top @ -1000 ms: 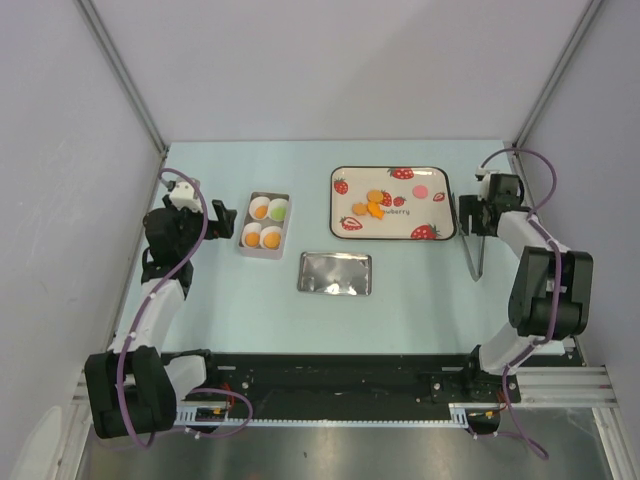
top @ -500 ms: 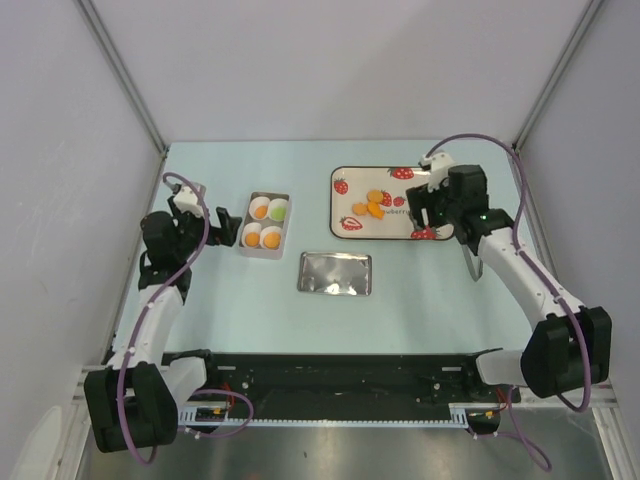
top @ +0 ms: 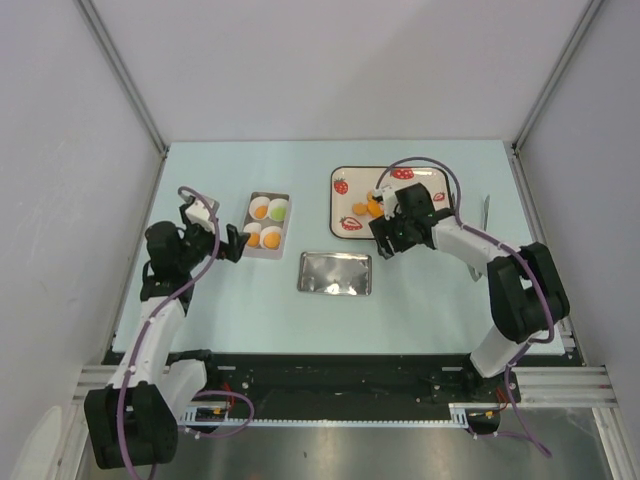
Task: Pack the cookies
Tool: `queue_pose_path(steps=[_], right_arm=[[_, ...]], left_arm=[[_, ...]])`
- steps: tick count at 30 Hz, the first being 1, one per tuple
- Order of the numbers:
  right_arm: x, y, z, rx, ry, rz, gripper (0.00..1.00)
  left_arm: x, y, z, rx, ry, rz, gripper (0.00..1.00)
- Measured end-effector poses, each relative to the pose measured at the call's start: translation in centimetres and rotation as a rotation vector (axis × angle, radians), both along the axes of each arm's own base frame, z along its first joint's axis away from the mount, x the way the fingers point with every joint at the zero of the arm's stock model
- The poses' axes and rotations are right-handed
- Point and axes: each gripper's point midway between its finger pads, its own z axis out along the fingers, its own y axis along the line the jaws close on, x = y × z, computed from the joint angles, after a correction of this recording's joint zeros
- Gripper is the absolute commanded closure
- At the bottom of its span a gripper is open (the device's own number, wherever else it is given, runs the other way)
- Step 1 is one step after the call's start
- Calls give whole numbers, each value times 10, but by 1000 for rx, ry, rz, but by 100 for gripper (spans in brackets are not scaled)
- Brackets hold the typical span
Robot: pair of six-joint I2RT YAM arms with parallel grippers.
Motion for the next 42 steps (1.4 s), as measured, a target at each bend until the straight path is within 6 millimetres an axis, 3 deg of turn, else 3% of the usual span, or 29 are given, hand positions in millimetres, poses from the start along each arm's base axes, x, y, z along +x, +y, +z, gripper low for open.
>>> queue_pose_path(steps=[3, 11, 19, 26, 35, 42], right_arm=[[-7, 10, -13, -5, 37, 31, 28], [-23, 35, -27, -15, 68, 106, 30], [-27, 41, -47, -45, 107, 124, 32], [-19, 43, -51, -59, 102, 118, 36], [-14, 45, -51, -63, 93, 124, 53], [-15, 45, -51, -63, 98, 126, 61]], left_arm=[[-1, -3, 2, 14, -13, -17, 0], [1, -7, -5, 21, 5, -28, 0], [14, -3, -22, 25, 46, 7, 0], [43, 8, -48, 6, 148, 80, 0], [100, 18, -55, -8, 226, 145, 4], [127, 22, -67, 35, 315, 196, 13]])
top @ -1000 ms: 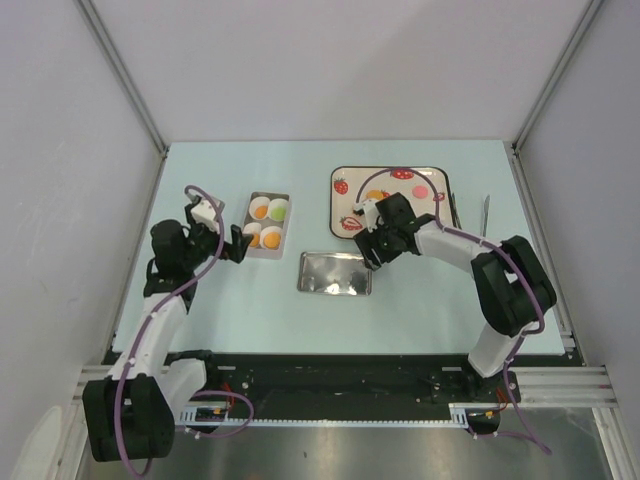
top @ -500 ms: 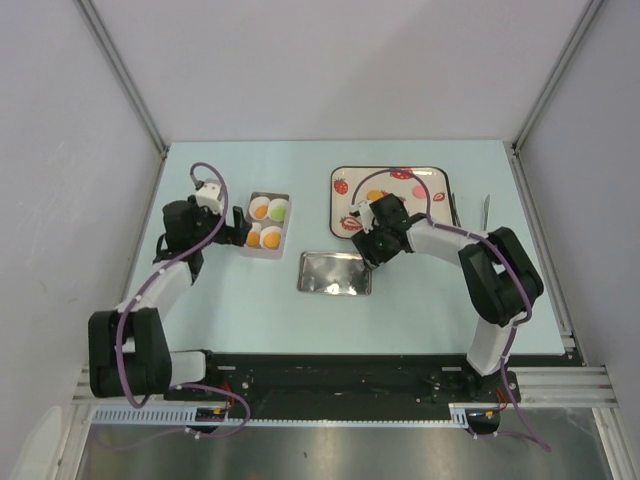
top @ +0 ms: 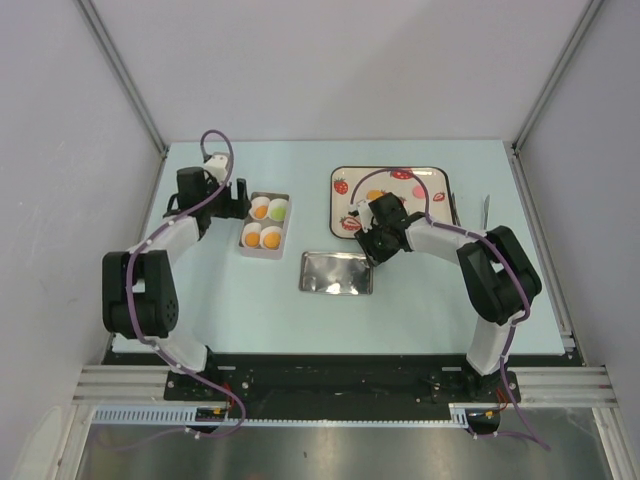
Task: Pack the cookies
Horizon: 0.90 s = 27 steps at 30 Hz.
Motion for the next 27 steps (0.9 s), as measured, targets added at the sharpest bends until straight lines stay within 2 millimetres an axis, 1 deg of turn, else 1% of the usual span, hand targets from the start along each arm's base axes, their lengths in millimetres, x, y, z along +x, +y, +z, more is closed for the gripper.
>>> queue_pose_path(steps=[2, 3, 4, 9, 13, 18, 21, 27], right_arm=[[0, 0, 0, 0, 2, 0, 63], [-1, 0, 0, -1, 3, 0, 65], [-1, 0, 0, -1, 4, 1, 65], [-4, -1, 1, -5, 19, 3, 65], [-8, -3, 4, -5, 29, 5, 66], [-8, -2, 14, 10, 16, 6, 66], [-7, -3, 15, 14, 15, 4, 66], [-9, -4, 14, 12, 25, 4, 68]], left_arm=[[3, -1, -6, 23, 31, 5, 16], [4, -2, -10, 39, 49, 7, 22], [4, -4, -13, 51, 66, 7, 24], [2, -13, -33, 98, 151, -8, 32], [-3, -10, -47, 125, 209, -5, 40], [-4, -6, -56, 147, 247, 2, 47], [-3, -5, -59, 153, 259, 4, 52], [0, -3, -60, 167, 268, -3, 59]])
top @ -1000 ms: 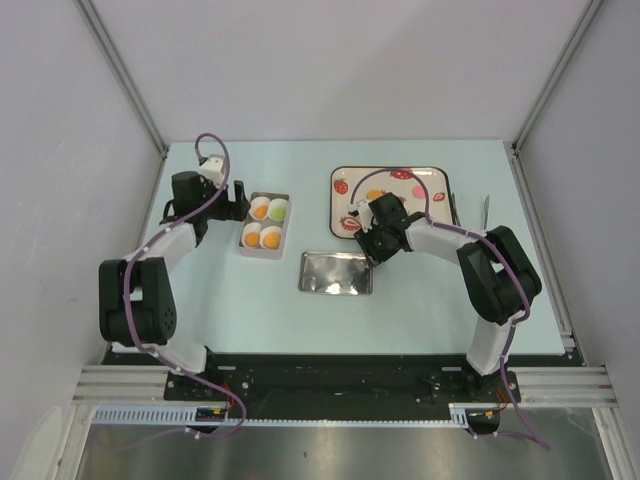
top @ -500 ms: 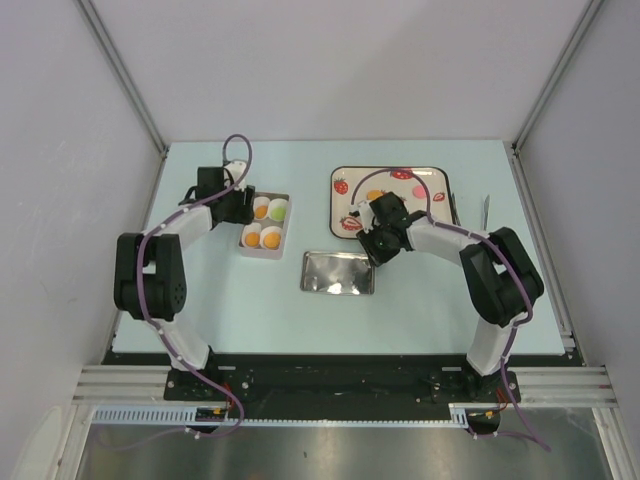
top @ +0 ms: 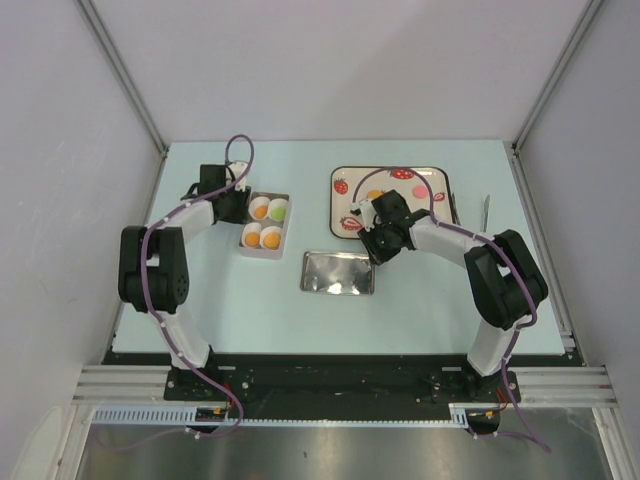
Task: Pack the cookies
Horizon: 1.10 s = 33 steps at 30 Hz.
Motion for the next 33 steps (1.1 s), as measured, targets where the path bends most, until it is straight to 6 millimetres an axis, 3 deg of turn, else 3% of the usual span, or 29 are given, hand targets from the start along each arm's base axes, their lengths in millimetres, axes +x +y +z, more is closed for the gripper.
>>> queue_pose_path(steps=[16, 33], right_arm=[[-2, -7, -4, 10, 36, -11, 69], [-9, -3, -13, 17, 81, -7, 68]], left_arm=[[1, -7, -16, 9, 36, -15, 77], [0, -10, -19, 17, 44, -19, 82]])
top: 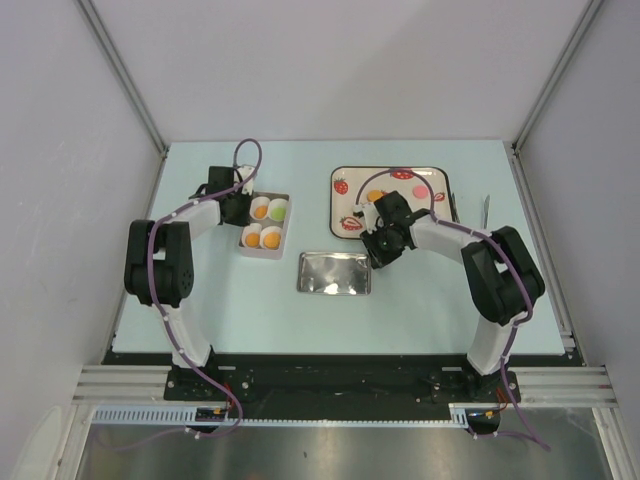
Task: Pack the cookies
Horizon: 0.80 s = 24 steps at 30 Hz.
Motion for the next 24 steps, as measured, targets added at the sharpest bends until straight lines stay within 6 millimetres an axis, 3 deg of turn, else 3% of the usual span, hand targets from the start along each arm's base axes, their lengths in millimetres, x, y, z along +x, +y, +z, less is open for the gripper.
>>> queue_pose_path(steps=[5, 7, 8, 13, 24], right_arm=[[-1, 1, 10, 16, -12, -4, 65], [0, 3, 19, 30, -27, 0, 64], [0, 4, 22, 36, -33, 2, 64], [-2, 7, 30, 53, -45, 12, 62], [-8, 16, 23, 64, -18, 31, 55]], left_arm=[[0, 0, 0, 0, 1, 1, 87], [0, 0, 0, 1, 0, 1, 99], [0, 0, 0, 1, 0, 1, 100], [0, 0, 0, 3, -2, -2, 100], [-14, 1, 0, 4, 9, 8, 100]])
